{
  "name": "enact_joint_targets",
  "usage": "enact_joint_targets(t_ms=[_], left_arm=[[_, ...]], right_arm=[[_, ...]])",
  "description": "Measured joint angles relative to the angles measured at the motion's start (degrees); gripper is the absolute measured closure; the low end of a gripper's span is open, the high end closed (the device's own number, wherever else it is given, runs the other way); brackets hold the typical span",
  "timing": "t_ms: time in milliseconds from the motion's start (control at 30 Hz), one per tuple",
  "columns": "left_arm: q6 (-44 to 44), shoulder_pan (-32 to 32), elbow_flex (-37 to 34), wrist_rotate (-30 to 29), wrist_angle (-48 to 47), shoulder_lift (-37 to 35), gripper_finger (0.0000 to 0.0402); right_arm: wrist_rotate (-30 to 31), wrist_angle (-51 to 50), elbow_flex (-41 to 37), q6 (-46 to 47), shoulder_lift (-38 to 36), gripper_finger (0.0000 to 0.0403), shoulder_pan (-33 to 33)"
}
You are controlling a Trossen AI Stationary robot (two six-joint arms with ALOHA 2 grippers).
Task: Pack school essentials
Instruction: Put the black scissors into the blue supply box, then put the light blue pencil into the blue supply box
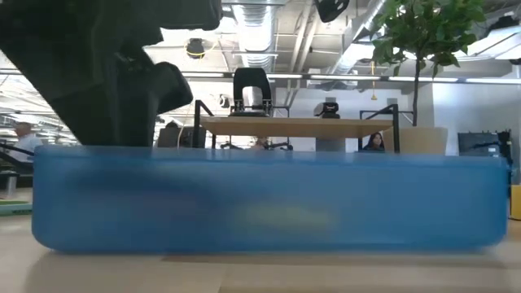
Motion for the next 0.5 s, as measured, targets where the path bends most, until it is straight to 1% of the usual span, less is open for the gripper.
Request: enact_joint_targets(t_ms=[67,133,300,433,500], left_arm=[[0.8,0.4,1.0,0.5,1.2,1.0,0.0271],[1.1,0.7,1.0,0.6,0.4,0.9,0.0278],[1.4,1.8,1.2,-1.3,-0.2,0.3,0.0302],[4.0,1.9,4.4,-2.9,-2.5,-0.5,0.0313],[5.6,1.2,6.1,-4.6,-4.4,-1.9,0.0314]], right_arm=[[0.0,-0.2,0.0,0.0,0.0,0.0403,0.0],[0.0,-0.2,0.0,0.0,0.0,0.0403,0.0],[0.0,-0.9,0.0,0.0,0.0,0.0403,0.0],[0.0,-1.0,0.0,0.0,0.0,0.0403,0.0],[0.0,-1.1,0.0,0.0,0.0,0.0403,0.1]])
